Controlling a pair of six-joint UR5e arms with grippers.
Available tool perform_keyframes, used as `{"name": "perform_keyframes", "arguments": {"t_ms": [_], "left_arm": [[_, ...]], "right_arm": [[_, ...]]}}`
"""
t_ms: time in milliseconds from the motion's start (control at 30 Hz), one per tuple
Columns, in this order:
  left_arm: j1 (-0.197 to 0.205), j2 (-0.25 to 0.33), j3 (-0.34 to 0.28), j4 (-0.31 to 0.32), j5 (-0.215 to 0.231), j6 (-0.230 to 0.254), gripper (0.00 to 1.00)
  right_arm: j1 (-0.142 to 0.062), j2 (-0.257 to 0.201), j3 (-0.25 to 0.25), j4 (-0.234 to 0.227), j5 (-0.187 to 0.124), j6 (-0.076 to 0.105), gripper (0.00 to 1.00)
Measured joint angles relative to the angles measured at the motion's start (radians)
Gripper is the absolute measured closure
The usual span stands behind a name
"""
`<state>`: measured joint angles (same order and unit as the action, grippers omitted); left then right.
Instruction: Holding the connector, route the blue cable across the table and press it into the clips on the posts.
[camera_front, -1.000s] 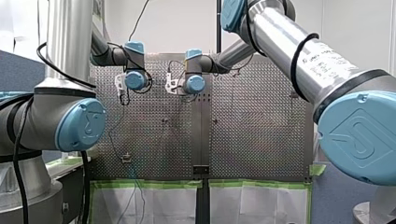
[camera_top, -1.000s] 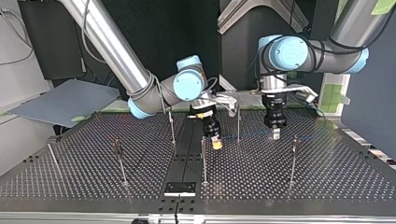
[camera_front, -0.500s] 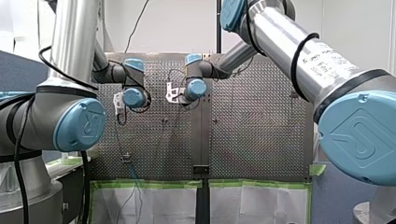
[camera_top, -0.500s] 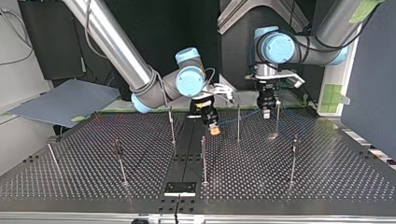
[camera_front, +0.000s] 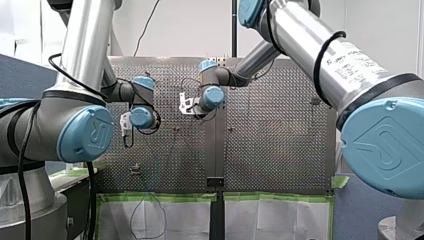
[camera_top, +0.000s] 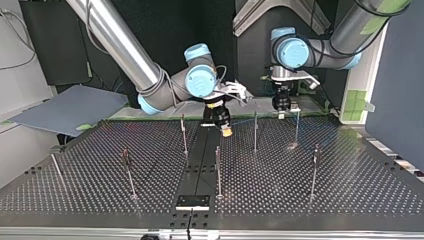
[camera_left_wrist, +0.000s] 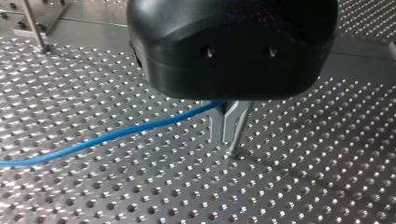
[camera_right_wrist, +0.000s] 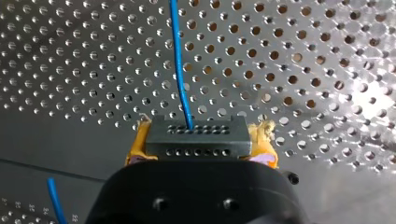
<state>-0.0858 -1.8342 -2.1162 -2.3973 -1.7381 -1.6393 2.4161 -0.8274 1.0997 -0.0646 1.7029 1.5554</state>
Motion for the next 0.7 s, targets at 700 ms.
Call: {"name": "perform_keyframes", "arguments": {"t_ms": [700], "left_arm": [[0.001,-0.048,0.008,0.086,0.078,-0.042,1.00]], "right_arm": [[-0.005,-0.018,0.113,-0.020,0.003,-0.001,1.00]]}}
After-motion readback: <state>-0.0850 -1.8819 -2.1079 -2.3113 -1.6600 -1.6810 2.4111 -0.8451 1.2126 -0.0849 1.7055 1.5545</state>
